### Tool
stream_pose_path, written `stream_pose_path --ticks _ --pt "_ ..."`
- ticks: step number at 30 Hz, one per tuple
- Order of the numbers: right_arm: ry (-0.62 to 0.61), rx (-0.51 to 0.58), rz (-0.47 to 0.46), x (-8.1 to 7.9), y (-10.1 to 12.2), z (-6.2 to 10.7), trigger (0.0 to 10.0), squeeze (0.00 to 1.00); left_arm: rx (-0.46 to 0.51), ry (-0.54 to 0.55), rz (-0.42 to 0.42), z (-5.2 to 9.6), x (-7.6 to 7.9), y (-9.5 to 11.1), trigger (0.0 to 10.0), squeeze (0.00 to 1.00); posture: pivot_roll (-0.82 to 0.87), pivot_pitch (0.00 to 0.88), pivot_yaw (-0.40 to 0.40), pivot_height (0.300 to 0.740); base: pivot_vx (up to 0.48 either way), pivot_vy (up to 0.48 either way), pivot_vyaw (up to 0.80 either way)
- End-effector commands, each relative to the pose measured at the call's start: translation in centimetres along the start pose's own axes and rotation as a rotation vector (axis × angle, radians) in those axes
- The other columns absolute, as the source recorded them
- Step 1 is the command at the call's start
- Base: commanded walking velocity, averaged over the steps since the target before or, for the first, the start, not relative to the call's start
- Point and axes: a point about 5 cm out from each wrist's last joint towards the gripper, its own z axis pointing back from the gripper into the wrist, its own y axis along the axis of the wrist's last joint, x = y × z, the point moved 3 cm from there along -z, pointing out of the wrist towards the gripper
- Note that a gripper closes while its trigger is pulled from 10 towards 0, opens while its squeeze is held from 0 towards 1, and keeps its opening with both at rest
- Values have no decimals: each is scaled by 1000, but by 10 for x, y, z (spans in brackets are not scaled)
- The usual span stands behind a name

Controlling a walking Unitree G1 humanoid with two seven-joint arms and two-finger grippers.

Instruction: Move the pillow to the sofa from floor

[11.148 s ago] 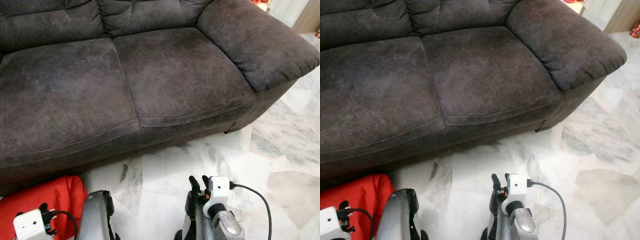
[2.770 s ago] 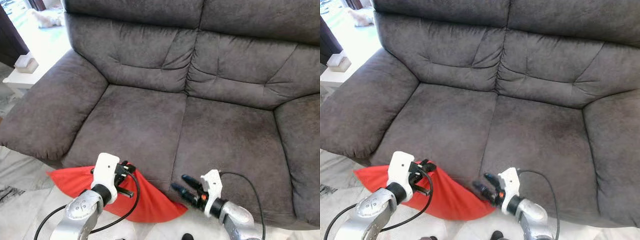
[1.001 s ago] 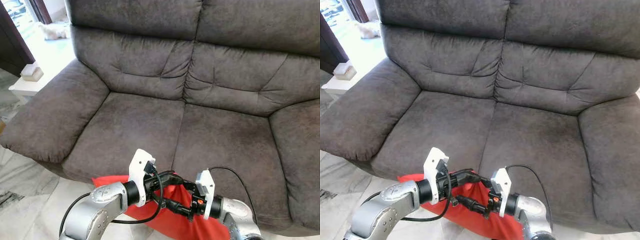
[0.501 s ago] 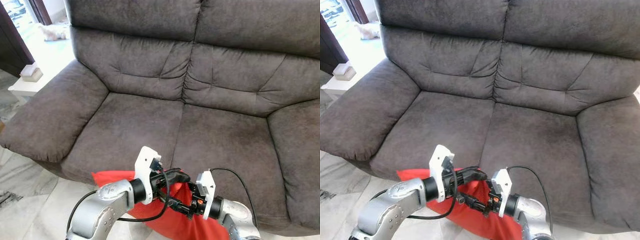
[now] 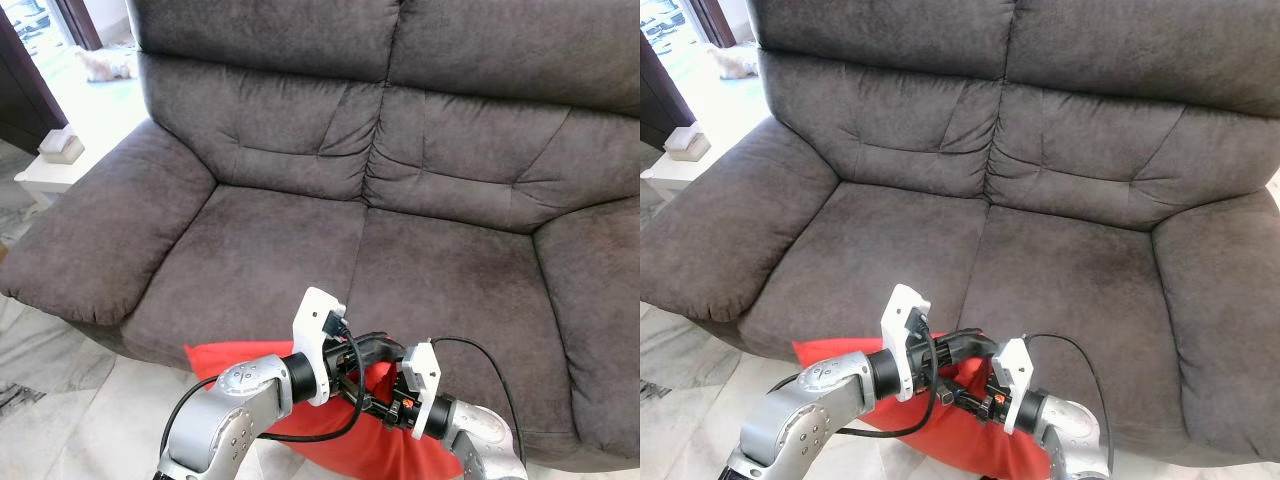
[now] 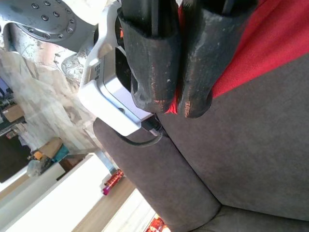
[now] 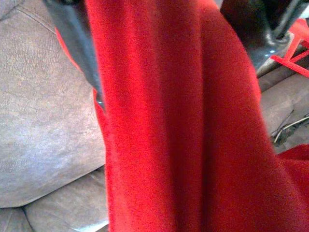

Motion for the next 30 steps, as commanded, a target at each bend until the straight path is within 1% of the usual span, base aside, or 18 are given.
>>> stream_pose_path --ticks 1,21,28,30 --pt "41 -47 -39 -11 -15 -4 0 0 135 -177 -50 -11 37 34 10000 0 212 203 -6 737 0 0 0" --pt "-8 -51 -30 -6 -15 -4 0 0 161 -158 -49 -12 33 39 10000 0 208 208 -12 737 0 0 0" --pt "-5 -45 -33 -6 -13 -4 0 0 168 -151 -53 -12 32 40 10000 0 210 206 -13 737 0 0 0" --pt "-6 -38 -40 -6 -13 -5 0 0 169 -138 -59 -12 30 40 10000 0 209 206 -14 737 0 0 438"
